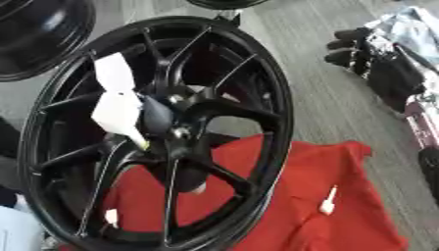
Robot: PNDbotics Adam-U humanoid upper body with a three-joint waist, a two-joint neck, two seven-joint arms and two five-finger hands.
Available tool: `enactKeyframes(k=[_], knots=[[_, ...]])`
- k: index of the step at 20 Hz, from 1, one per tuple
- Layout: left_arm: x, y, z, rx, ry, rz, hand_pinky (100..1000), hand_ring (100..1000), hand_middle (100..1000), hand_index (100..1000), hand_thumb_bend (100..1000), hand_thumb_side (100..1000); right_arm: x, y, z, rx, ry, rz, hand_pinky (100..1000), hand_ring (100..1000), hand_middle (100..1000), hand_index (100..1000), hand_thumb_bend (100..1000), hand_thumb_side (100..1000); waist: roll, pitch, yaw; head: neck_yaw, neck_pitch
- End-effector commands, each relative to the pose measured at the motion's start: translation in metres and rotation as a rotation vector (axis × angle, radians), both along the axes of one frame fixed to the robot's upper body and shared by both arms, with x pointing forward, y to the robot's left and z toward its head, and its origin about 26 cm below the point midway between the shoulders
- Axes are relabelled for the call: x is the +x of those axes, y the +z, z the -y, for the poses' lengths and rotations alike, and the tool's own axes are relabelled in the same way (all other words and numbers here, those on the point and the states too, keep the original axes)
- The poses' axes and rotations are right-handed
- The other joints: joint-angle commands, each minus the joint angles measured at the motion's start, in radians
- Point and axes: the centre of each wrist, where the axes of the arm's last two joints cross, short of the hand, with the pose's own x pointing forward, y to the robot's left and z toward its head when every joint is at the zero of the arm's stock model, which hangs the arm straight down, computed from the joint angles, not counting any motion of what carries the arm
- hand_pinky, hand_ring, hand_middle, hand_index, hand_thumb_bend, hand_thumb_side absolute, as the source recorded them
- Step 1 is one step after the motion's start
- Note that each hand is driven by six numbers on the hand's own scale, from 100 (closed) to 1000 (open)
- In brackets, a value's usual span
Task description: Pull the pin out of the wheel hub.
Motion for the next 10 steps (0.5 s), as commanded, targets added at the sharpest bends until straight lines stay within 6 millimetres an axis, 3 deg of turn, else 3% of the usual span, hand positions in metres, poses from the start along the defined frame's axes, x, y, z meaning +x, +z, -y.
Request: enactKeyframes(k=[1,4,10], knots=[[-0.006,0.018,0.024,-0.155,-0.010,0.187,798,686,687,757,100,556,0.000,0.011,0.001,-0.016,0.002,0.028,933,761,742,823,100,740,-0.013,-0.018,-0.002,0.014,0.000],[-0.005,0.015,0.064,-0.363,-0.032,0.294,789,675,684,757,100,593,0.001,0.012,-0.001,-0.006,0.009,0.033,933,761,741,823,100,740,-0.022,-0.013,-0.005,0.031,0.000],[-0.017,0.003,0.139,-0.776,-0.034,0.426,792,697,729,829,116,759,0.003,0.014,-0.006,0.021,0.023,0.055,933,761,741,823,100,739,-0.049,0.005,-0.011,0.071,0.001]])
